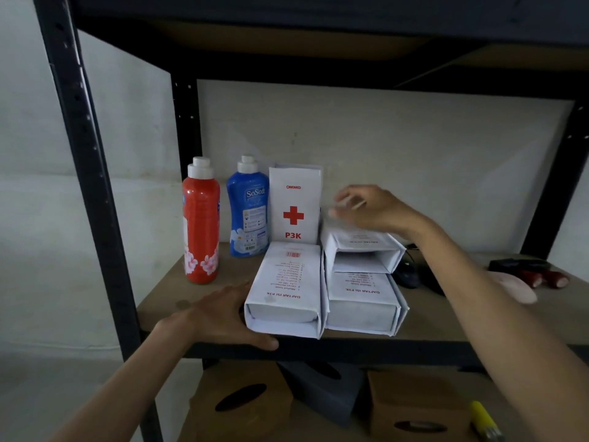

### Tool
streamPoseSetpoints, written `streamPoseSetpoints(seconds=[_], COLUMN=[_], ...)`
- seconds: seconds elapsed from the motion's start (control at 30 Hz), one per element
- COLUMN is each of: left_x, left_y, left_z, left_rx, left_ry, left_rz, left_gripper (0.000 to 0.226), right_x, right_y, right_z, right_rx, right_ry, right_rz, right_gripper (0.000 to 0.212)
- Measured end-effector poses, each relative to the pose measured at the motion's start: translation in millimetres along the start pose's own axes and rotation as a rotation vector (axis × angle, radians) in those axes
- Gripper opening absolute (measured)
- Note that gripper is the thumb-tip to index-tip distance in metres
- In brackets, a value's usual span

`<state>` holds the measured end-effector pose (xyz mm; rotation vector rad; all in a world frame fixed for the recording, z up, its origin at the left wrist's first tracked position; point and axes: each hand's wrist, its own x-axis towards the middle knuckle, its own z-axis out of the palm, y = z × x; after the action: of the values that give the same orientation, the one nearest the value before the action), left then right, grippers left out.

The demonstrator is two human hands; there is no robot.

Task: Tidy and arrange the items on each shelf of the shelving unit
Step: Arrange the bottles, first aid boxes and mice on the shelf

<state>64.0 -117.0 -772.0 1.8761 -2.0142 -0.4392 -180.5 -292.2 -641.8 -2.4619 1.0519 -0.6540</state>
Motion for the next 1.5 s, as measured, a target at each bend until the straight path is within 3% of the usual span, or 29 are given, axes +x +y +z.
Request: streamPoseSetpoints(seconds=[0.07, 0.13, 0.3, 0.5, 0.7, 0.83, 0.9, 1.07, 1.23, 1.3, 1.5], left_x=[0, 0, 0, -1, 3, 4, 5, 6, 9, 10, 11], left_y=[3, 5, 2, 3, -9, -7, -7, -6, -14, -16, -20], left_z=[-2, -4, -4, -1, -1, 1, 1, -2, 2, 2, 5], left_rx=[0.009, 0.02, 0.015, 0.005, -0.017, -0.022, -0.007, -0.024, -0.051, -0.065, -0.096], left_ry=[-0.009, -0.016, -0.033, -0.033, -0.05, -0.037, -0.035, -0.051, -0.047, -0.055, -0.041], left_rz=[-0.006, -0.013, -0.048, -0.081, -0.098, -0.087, -0.092, -0.089, -0.084, -0.083, -0.071], left_gripper=[0.089, 0.091, 0.107, 0.107, 0.125, 0.114, 0.112, 0.111, 0.124, 0.133, 0.123], right_x=[-16, -20, -9, 27, 78, 104, 114, 122, 119, 116, 102], right_y=[9, 17, 15, -14, -17, -11, -6, 11, 31, 36, 35], right_z=[0, 2, 4, -48, -55, -40, -34, -24, -5, 2, 9], right_rx=[-0.323, -0.44, -0.451, -0.37, -0.321, -0.333, -0.319, -0.202, -0.285, -0.371, -0.487], right_ry=[-0.338, -0.452, -0.263, -0.152, -0.104, -0.085, 0.046, 0.484, 0.419, 0.403, 0.385], right_rz=[0.029, 0.068, -0.031, -0.113, 0.034, 0.111, 0.143, 0.156, 0.157, 0.127, 0.028], right_gripper=[0.073, 0.082, 0.049, 0.017, 0.017, 0.029, 0.037, 0.026, 0.052, 0.053, 0.048])
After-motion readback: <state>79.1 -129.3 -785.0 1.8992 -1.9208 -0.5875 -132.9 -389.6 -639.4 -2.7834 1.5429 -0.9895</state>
